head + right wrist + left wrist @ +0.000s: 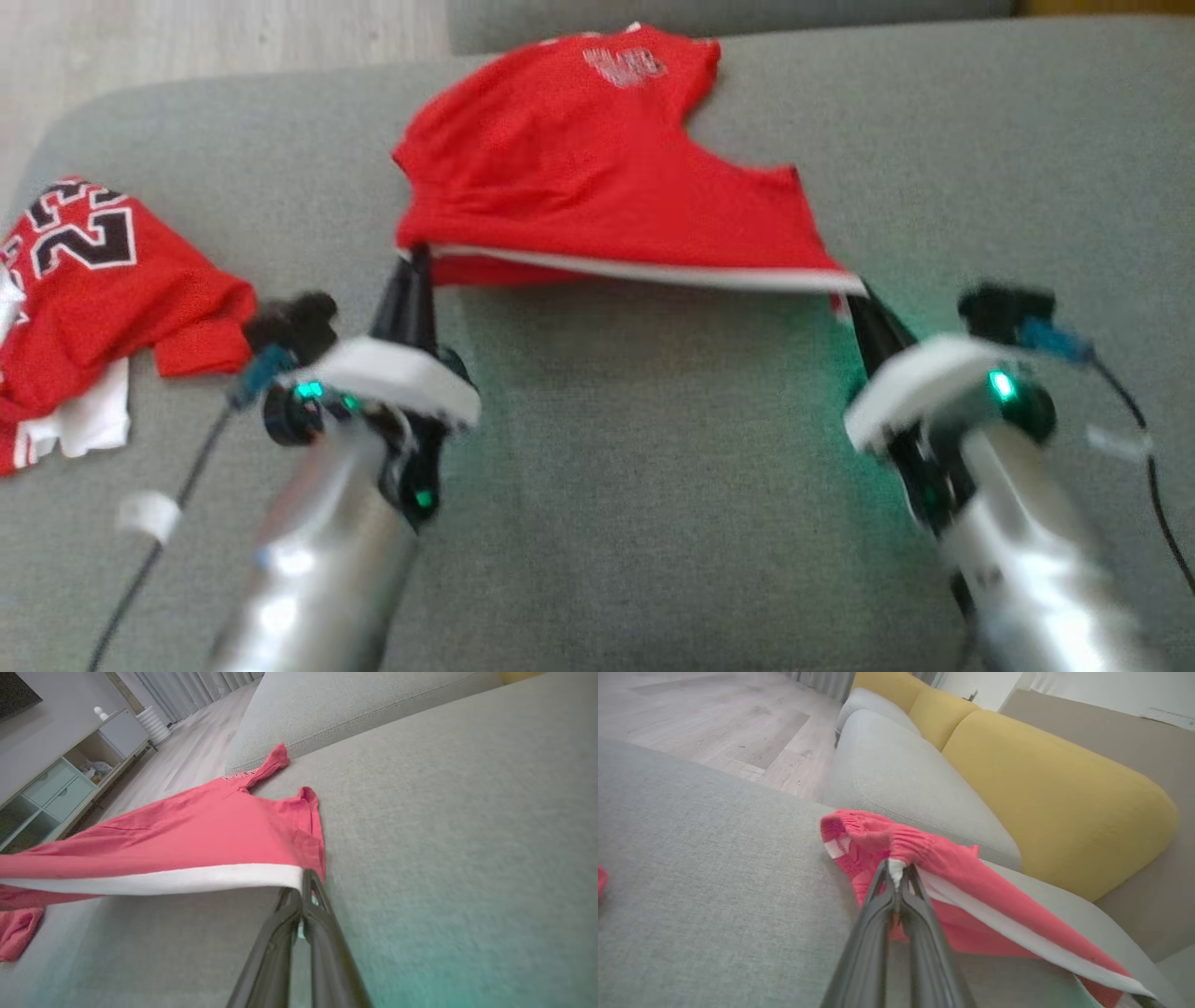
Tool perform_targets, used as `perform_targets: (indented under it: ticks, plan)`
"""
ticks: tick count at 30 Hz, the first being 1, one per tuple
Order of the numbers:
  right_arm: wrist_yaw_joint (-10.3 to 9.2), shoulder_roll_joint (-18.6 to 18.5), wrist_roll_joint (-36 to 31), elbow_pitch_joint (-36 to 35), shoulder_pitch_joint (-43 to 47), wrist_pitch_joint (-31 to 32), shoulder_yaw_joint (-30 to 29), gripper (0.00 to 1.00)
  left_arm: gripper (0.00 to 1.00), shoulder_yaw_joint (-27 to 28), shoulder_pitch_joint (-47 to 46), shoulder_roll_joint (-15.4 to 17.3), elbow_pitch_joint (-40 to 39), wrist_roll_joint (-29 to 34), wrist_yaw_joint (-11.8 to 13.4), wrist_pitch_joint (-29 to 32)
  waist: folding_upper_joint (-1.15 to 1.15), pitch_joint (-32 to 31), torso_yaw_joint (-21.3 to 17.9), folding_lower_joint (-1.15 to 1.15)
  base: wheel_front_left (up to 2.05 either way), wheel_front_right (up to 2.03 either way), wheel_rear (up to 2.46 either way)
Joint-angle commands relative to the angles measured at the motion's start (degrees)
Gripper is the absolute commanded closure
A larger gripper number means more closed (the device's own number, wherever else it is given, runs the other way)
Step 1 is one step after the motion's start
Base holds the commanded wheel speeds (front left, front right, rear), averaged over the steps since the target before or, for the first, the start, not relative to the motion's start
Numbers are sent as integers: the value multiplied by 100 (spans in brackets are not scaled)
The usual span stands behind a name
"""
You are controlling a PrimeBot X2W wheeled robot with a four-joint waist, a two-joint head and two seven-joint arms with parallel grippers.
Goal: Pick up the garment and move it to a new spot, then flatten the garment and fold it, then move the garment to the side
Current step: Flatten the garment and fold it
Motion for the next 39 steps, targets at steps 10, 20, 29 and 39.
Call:
perform_targets:
  ticks: [10,20,29,39]
  plan:
    - [-4,-476,-534,-2819,2345,855,-592,100,100,158,2392,300,-2828,1082,443,-44,0,-732,97,0,0,0,0]
    - [-4,16,-1493,-7593,4758,3854,-1835,100,100,-291,4411,924,-6579,998,1344,1868,0,-893,136,0,0,0,0]
    - [-4,-494,-1376,-7513,3864,4605,-1813,100,100,-330,4306,895,-6861,647,1310,2302,0,-524,435,0,0,0,0]
    - [-4,-1461,-869,-5341,1221,4257,-1096,100,100,-180,2892,406,-5584,184,696,1848,0,406,1346,0,0,0,0]
